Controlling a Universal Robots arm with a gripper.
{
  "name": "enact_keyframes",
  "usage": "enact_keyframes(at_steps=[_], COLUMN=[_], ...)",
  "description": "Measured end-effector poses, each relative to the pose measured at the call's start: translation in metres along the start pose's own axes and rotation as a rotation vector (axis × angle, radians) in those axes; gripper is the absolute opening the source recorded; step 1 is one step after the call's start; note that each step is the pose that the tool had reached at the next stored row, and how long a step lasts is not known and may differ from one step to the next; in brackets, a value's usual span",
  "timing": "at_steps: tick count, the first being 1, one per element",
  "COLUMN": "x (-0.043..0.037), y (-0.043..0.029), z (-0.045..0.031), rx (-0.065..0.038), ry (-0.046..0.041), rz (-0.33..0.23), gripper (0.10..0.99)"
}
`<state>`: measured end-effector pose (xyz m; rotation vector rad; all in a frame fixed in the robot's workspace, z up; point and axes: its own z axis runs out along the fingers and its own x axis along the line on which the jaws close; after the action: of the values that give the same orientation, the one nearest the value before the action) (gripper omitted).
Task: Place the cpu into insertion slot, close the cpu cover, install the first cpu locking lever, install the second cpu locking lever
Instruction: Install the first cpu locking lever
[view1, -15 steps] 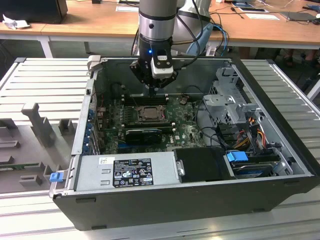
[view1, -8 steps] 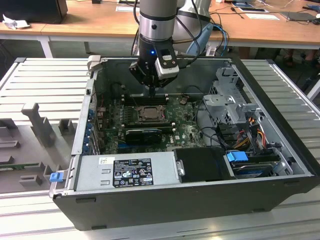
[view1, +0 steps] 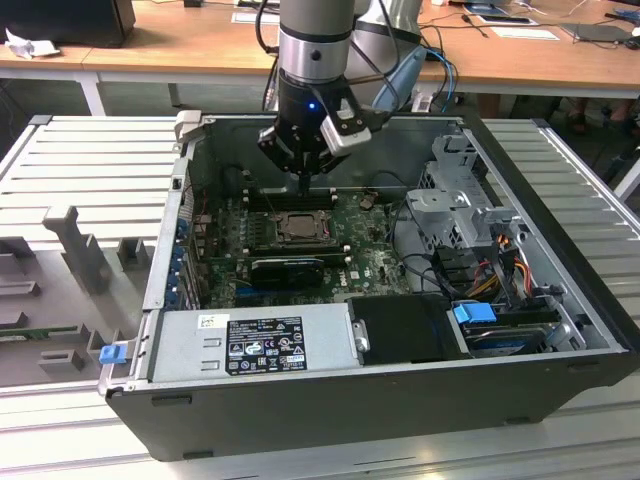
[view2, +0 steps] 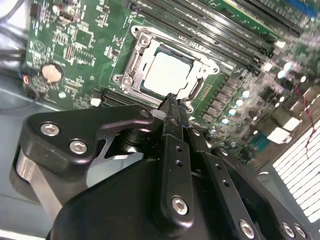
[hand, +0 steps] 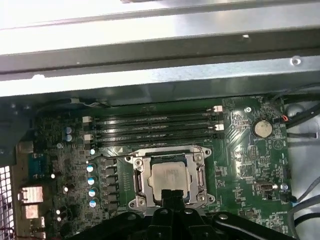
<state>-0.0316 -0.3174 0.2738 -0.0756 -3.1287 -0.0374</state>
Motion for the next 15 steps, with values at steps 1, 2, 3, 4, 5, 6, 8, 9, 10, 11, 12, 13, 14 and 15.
enact_keyframes(at_steps=[1, 2, 3, 4, 5, 6, 8, 9, 10, 11, 12, 13, 14, 15], x=[0.0, 0.0, 0.0, 0.0, 0.0001, 0.0005, 0.0031, 0.0063, 0.0086, 0.0115, 0.0136, 0.0159, 0.0173, 0.0183], y=[0.0, 0.0, 0.0, 0.0, 0.0, 0.0, -0.0001, -0.0003, -0.0004, -0.0006, -0.0007, -0.0007, -0.0008, -0.0009], z=[0.0, 0.0001, 0.0001, 0.0001, 0.0001, 0.0001, 0.0003, 0.0003, 0.0003, 0.0005, 0.0005, 0.0007, 0.0007, 0.0007], rx=[0.0, 0.001, 0.001, 0.001, 0.001, 0.001, 0.001, 0.001, 0.001, 0.001, 0.001, 0.001, 0.001, 0.001], ry=[0.0004, 0.0011, 0.0014, 0.0017, 0.0018, 0.0018, 0.0018, 0.0018, 0.0019, 0.0018, 0.0018, 0.0018, 0.0019, 0.0019], rz=[-0.019, -0.046, -0.064, -0.075, -0.08, -0.082, -0.082, -0.082, -0.082, -0.082, -0.082, -0.082, -0.082, -0.082], gripper=[0.106, 0.106, 0.106, 0.106, 0.106, 0.106, 0.106, 0.106, 0.106, 0.106, 0.106, 0.106, 0.106, 0.106])
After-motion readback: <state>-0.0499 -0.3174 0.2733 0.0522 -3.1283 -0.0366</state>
